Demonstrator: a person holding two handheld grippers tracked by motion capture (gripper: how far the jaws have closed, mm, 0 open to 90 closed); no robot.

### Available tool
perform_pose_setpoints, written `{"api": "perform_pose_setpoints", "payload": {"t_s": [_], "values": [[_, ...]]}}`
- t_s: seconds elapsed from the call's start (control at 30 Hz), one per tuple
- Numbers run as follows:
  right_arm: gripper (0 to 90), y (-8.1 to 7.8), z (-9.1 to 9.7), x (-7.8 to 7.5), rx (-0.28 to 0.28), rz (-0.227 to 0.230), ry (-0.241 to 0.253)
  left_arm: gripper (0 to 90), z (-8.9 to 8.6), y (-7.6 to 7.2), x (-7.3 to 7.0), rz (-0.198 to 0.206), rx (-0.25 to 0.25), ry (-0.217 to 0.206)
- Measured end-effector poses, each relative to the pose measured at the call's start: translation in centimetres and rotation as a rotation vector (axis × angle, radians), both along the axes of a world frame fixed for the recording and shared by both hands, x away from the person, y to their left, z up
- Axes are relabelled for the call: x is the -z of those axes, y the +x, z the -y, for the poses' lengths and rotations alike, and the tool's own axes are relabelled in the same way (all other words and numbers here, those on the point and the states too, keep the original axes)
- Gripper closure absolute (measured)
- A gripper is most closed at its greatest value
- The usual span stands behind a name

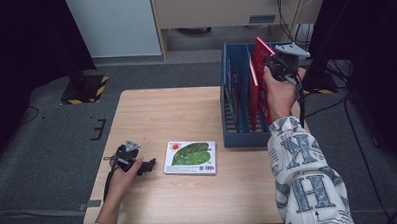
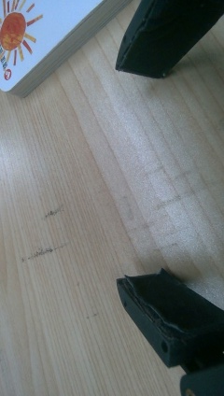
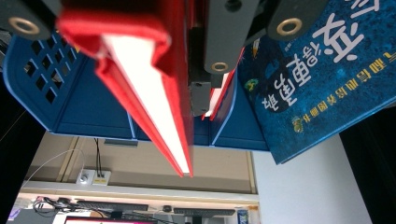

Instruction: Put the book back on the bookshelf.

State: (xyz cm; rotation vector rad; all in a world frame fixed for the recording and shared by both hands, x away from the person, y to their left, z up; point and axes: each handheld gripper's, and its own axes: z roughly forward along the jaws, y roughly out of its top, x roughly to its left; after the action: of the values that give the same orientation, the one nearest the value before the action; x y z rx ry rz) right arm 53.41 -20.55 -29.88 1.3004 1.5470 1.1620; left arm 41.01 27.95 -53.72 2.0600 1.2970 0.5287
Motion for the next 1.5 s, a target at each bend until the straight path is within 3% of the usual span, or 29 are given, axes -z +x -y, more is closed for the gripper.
{"api": "perform_pose_setpoints", "payload": {"t_s": [0.67, 1.5], "values": [[79.2, 0.1, 0.4, 1.5, 0.008, -0.012, 0.017, 0.0, 0.0, 0.0, 0.0, -0.003, 0.004, 0.007], [79.1, 0.5, 0.4, 4.4, 0.008, -0.048, 0.013, 0.0, 0.0, 0.0, 0.0, -0.003, 0.003, 0.007]]}}
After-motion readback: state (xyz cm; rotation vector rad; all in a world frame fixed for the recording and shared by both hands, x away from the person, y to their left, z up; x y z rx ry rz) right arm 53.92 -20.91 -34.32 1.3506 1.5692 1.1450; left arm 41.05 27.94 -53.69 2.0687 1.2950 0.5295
